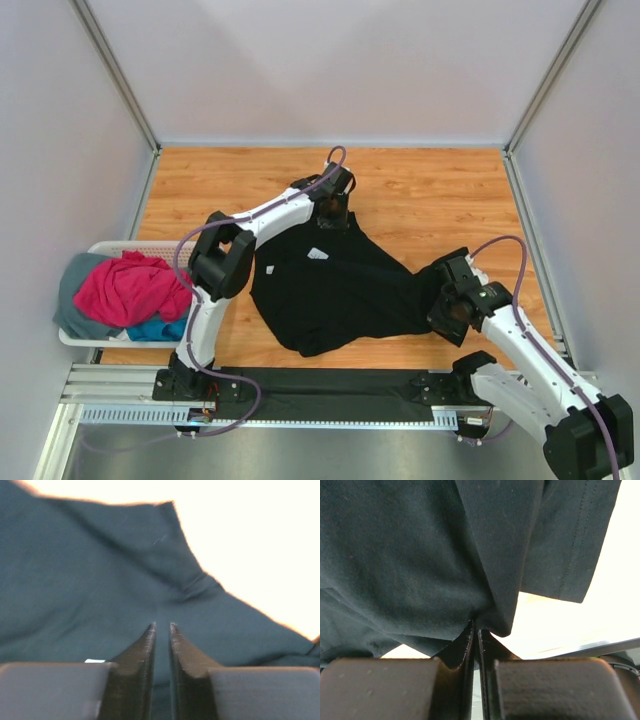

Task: Fold and stack the t-shirts
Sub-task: Flatten the tshirt out

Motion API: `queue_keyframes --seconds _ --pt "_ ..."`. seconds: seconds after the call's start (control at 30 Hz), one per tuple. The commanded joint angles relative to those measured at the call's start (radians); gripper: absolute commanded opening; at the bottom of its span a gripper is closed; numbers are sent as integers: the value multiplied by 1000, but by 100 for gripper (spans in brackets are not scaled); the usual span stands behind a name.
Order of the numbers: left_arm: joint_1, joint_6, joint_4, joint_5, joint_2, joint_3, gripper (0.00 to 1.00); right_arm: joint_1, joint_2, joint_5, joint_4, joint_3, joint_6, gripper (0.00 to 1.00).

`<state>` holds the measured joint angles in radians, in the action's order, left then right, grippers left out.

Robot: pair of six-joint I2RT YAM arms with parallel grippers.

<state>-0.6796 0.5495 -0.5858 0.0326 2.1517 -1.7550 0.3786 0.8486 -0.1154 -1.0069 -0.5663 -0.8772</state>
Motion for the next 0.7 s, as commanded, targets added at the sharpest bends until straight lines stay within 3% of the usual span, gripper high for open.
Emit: queue_keyframes --seconds 0.0,0.27,0.4,0.53,0.67 --pt "-3 6 -6 -82 75 -90 20 5 24 -30 42 -41 20 6" --pt "20 102 -31 -5 149 -113 16 5 87 -52 53 -78 17 5" --pt "116 208 -49 -26 183 -120 15 3 83 -89 59 -119 27 9" --pt "201 303 -23 -138 212 -118 14 0 128 -142 64 -194 75 13" --pt "242 337 -75 -59 211 -141 13 -24 226 -179 85 -296 151 14"
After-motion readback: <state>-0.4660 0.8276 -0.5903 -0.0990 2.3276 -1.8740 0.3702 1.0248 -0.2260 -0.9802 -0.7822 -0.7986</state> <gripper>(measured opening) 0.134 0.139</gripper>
